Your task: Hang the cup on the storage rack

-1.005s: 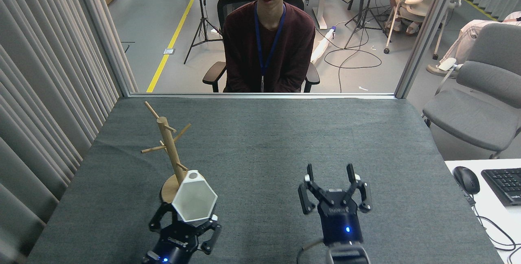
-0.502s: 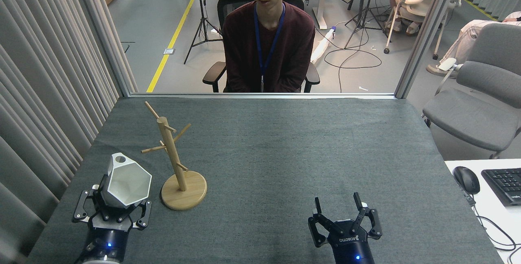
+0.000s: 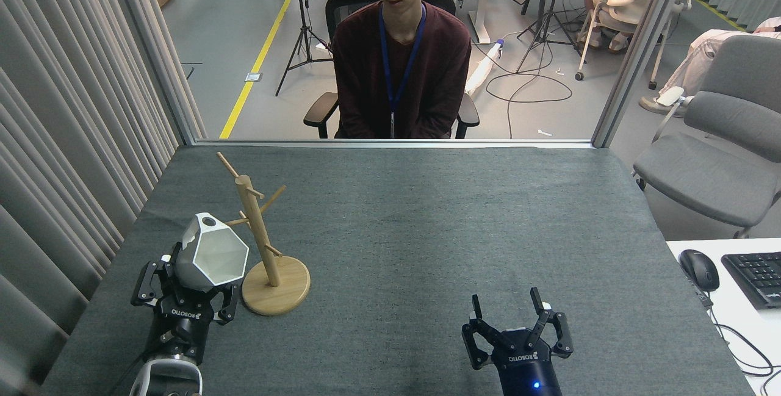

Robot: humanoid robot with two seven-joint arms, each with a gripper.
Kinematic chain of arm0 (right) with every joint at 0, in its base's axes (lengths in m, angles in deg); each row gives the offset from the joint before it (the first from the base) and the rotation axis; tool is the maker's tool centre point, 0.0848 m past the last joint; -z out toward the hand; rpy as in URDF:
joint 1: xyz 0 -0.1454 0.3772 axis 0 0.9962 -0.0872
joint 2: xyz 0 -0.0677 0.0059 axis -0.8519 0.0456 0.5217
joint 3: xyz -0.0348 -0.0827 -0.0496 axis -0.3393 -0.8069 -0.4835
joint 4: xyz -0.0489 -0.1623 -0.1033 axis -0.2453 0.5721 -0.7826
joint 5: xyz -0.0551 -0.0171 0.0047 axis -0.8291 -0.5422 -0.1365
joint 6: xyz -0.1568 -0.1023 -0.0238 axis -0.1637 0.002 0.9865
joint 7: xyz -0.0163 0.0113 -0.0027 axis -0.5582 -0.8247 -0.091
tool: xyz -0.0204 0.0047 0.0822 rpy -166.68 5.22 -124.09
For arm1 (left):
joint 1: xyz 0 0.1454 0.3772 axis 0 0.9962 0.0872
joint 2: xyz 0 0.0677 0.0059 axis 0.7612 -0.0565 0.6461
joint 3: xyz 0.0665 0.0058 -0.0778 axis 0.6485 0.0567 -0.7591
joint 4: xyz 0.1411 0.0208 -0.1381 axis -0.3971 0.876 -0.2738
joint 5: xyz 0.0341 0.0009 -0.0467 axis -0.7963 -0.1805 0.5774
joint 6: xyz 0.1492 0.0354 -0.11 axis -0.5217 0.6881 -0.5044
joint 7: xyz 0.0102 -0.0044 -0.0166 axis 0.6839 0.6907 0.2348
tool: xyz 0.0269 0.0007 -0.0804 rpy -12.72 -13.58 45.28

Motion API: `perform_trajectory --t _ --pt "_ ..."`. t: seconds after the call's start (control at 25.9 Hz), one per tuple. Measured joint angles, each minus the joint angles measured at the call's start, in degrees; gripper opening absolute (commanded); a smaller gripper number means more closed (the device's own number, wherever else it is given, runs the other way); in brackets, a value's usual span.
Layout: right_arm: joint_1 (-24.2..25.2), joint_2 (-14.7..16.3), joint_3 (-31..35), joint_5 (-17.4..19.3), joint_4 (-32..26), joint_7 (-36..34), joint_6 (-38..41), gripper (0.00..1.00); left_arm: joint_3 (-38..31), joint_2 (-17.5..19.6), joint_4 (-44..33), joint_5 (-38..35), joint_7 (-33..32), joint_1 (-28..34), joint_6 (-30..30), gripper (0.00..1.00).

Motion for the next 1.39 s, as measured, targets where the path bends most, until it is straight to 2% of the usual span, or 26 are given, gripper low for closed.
perform_trajectory --t 0.39,0.46,0.5,0.54,0.58,0.62,0.66,1.16,1.31,1.39 --pt "0.0 0.13 0.02 0.06 0.33 -0.03 -0.02 0.99 0.31 -0.85 5.04 -0.63 0.0 -1.93 1.2 0.33" --pt "0.0 0.13 0.02 0.07 0.36 -0.07 -0.05 0.99 0.49 -0.98 5.73 -1.42 0.0 -2.3 1.29 0.34" --pt "0.0 0.13 0.02 0.08 0.42 -0.08 -0.08 0.99 0.75 -1.09 6.02 -1.81 0.0 -2.45 1.3 0.38" --pt "0.0 0.11 0.02 0.08 0.44 -0.08 -0.09 0.99 1.06 -1.18 6.23 -2.12 0.0 -2.55 1.38 0.47" --pt "0.0 0.07 0.02 0.09 0.46 -0.08 -0.09 0.99 1.46 -1.33 6.39 -2.34 0.0 -2.66 1.58 0.62" --pt "0.0 0.05 0.04 0.09 0.48 -0.08 -0.09 0.99 1.76 -1.46 6.5 -2.44 0.0 -2.74 1.72 0.86" --pt "0.0 0.03 0.07 0.09 0.5 -0.09 -0.09 0.99 2.03 -1.63 6.62 -2.46 0.0 -2.83 1.83 1.0" --pt "-0.15 0.11 0.23 0.19 0.53 -0.19 -0.09 0.99 2.44 -2.43 9.55 -1.13 0.2 -1.84 1.89 1.0" --pt "-0.17 0.07 0.38 0.19 0.54 -0.19 -0.03 0.99 1.95 -1.29 9.21 4.4 0.2 1.78 2.03 1.0" --pt "-0.16 0.13 0.44 0.19 0.54 -0.2 0.06 0.99 1.29 0.96 9.24 8.51 0.16 3.93 2.01 1.0"
